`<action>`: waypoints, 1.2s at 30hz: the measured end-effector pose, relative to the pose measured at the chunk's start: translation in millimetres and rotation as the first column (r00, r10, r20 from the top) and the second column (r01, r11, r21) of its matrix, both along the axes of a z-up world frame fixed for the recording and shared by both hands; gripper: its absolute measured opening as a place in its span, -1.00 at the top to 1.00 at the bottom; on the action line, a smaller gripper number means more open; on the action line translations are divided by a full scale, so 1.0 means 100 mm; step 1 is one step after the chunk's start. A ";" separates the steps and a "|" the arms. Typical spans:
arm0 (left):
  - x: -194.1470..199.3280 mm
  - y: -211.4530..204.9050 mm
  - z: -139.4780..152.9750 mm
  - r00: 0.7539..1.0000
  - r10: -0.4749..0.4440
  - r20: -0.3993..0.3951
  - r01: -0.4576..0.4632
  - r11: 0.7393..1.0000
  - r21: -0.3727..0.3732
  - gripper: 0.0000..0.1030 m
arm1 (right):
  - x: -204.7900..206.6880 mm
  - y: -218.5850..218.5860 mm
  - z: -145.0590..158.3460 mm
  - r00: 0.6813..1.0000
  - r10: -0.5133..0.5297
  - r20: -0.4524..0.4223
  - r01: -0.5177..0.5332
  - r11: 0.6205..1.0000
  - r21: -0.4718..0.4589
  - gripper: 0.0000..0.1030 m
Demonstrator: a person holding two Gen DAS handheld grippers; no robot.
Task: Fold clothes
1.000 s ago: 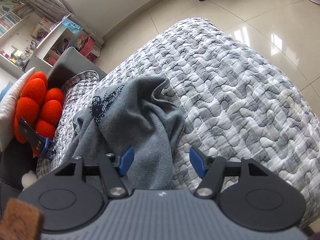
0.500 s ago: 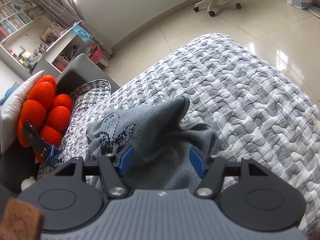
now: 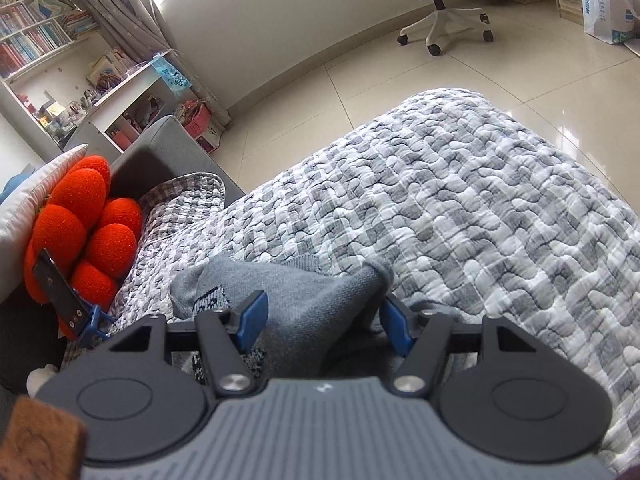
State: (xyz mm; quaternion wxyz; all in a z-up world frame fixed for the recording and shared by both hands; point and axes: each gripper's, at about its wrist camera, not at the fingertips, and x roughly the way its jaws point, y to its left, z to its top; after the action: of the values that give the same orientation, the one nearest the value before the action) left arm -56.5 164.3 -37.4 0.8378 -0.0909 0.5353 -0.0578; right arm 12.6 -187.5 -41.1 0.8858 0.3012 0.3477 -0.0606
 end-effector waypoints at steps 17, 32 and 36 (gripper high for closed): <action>1.16 -0.48 0.10 0.992 0.044 0.120 -0.027 0.989 -0.143 -0.25 | 0.39 -0.10 -0.23 0.997 0.082 0.002 -0.082 0.995 0.054 -0.28; 1.59 -0.58 -0.13 0.985 0.119 0.128 -0.086 0.968 -0.237 -0.25 | 0.39 -0.24 -0.27 0.982 0.183 0.048 -0.189 0.958 0.216 -0.37; 1.60 -0.60 -0.15 0.985 0.131 0.109 -0.098 0.959 -0.266 -0.19 | 0.36 -0.19 -0.22 0.969 0.235 0.070 -0.245 0.939 0.240 -0.37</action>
State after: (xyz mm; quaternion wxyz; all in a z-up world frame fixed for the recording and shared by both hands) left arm 103.5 104.2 -52.2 0.8527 -0.2268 0.4631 -0.0843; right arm 48.5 -206.1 -63.4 0.8492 0.3655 0.3686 0.0976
